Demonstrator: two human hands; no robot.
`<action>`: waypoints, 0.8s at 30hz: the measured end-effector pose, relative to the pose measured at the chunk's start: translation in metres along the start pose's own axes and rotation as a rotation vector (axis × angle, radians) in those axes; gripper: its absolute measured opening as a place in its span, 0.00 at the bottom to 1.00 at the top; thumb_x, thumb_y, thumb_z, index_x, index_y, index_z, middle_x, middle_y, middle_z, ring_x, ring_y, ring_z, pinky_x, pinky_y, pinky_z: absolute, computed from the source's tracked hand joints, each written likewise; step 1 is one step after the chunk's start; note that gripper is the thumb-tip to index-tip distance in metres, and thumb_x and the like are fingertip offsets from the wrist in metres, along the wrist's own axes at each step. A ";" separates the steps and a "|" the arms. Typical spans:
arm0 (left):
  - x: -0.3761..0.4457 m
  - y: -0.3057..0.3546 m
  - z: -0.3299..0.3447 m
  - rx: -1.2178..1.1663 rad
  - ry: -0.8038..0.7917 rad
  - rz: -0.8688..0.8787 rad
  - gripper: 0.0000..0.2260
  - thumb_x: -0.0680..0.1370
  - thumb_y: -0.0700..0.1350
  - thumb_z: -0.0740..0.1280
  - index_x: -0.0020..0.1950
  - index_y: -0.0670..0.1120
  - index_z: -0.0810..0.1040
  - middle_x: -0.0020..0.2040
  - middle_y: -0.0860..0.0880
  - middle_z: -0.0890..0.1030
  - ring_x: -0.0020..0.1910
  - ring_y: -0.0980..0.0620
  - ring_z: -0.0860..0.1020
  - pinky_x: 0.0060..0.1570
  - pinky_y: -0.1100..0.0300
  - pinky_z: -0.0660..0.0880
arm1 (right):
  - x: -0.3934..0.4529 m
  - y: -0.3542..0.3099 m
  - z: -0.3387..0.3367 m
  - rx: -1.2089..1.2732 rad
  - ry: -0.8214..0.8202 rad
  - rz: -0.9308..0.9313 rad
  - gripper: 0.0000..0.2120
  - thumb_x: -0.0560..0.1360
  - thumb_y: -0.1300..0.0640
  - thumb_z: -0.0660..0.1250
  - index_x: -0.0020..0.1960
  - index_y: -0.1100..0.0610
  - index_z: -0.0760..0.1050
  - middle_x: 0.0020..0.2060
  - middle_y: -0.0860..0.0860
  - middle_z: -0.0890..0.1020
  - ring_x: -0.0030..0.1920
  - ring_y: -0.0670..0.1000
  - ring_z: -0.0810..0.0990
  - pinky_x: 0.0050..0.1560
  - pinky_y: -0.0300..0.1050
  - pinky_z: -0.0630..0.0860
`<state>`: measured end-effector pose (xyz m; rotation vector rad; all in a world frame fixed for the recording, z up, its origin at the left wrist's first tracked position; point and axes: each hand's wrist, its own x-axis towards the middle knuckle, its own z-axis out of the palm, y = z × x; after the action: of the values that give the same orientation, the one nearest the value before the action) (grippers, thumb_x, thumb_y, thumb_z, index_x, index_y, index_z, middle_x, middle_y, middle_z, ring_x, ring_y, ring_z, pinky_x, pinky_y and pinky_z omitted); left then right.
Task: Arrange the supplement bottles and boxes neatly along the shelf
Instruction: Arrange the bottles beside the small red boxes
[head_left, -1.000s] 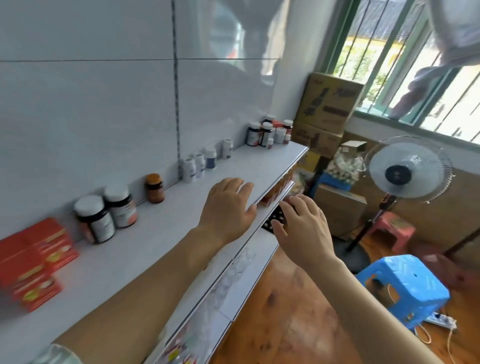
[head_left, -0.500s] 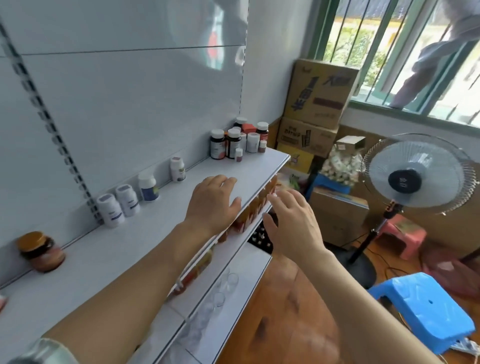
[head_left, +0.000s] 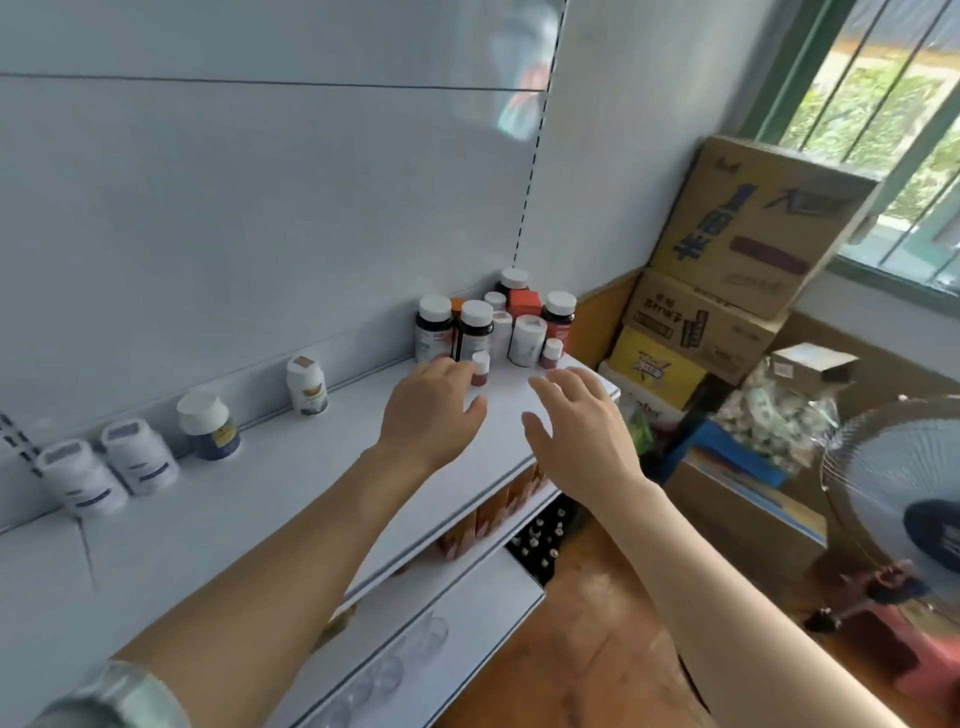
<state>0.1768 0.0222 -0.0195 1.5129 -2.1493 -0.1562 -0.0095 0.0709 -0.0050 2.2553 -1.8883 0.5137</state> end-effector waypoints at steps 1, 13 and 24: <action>0.013 -0.003 0.010 0.005 0.015 -0.017 0.15 0.79 0.51 0.62 0.63 0.47 0.75 0.58 0.47 0.79 0.56 0.45 0.76 0.52 0.52 0.74 | 0.014 0.008 0.007 0.001 -0.004 -0.014 0.20 0.79 0.49 0.63 0.68 0.56 0.73 0.64 0.53 0.77 0.69 0.57 0.68 0.66 0.55 0.71; 0.100 -0.030 0.102 0.158 0.092 -0.132 0.09 0.76 0.50 0.69 0.48 0.45 0.78 0.45 0.48 0.81 0.44 0.45 0.78 0.35 0.55 0.72 | 0.167 0.067 0.076 0.133 -0.045 -0.263 0.18 0.78 0.56 0.64 0.67 0.58 0.74 0.62 0.52 0.79 0.67 0.58 0.70 0.62 0.56 0.73; 0.122 -0.021 0.136 0.156 0.212 -0.360 0.12 0.76 0.53 0.68 0.56 0.49 0.77 0.48 0.53 0.81 0.47 0.49 0.79 0.33 0.54 0.77 | 0.247 0.079 0.130 0.296 -0.127 -0.558 0.14 0.75 0.57 0.66 0.61 0.56 0.76 0.56 0.52 0.79 0.60 0.57 0.70 0.57 0.53 0.73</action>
<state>0.1010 -0.1219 -0.1042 1.9057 -1.7453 0.0502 -0.0301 -0.2160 -0.0453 2.9083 -1.1889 0.5956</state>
